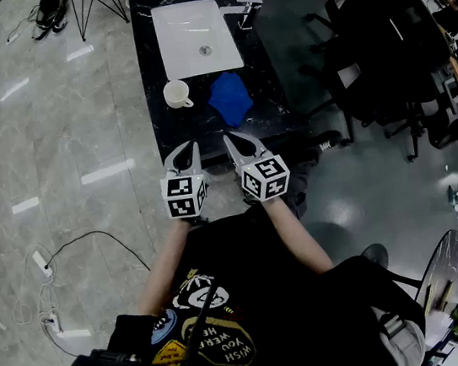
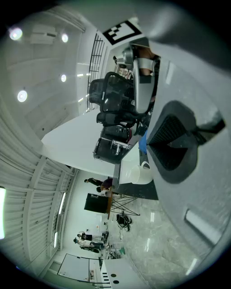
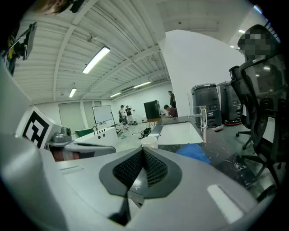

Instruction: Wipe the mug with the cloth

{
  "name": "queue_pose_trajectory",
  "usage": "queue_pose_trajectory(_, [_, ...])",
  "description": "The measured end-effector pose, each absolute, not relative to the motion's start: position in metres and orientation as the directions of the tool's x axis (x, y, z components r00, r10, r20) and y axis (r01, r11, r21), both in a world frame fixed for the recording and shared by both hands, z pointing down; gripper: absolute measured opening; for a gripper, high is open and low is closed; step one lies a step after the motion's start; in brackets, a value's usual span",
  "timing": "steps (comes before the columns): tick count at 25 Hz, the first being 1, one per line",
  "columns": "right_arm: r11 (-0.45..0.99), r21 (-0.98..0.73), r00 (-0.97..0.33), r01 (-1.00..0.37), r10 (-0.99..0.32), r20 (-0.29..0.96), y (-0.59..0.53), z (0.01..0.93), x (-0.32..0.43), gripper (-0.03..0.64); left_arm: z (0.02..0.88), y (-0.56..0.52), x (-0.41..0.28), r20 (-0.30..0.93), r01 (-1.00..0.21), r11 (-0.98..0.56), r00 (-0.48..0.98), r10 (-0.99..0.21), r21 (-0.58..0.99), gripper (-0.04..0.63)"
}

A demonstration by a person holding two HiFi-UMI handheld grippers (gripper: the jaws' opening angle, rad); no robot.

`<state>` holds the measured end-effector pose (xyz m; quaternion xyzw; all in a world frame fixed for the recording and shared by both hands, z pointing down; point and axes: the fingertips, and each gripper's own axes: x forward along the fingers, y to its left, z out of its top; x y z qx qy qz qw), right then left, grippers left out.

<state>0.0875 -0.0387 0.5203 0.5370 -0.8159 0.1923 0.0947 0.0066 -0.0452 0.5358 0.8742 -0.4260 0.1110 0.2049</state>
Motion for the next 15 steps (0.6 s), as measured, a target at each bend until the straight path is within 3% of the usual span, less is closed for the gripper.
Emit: queue_pose_trajectory(15, [0.363, -0.19, -0.409, -0.912, -0.827, 0.385, -0.04, 0.526, 0.091, 0.002, 0.544, -0.048, 0.018, 0.374, -0.79, -0.542, 0.613, -0.695, 0.288, 0.003])
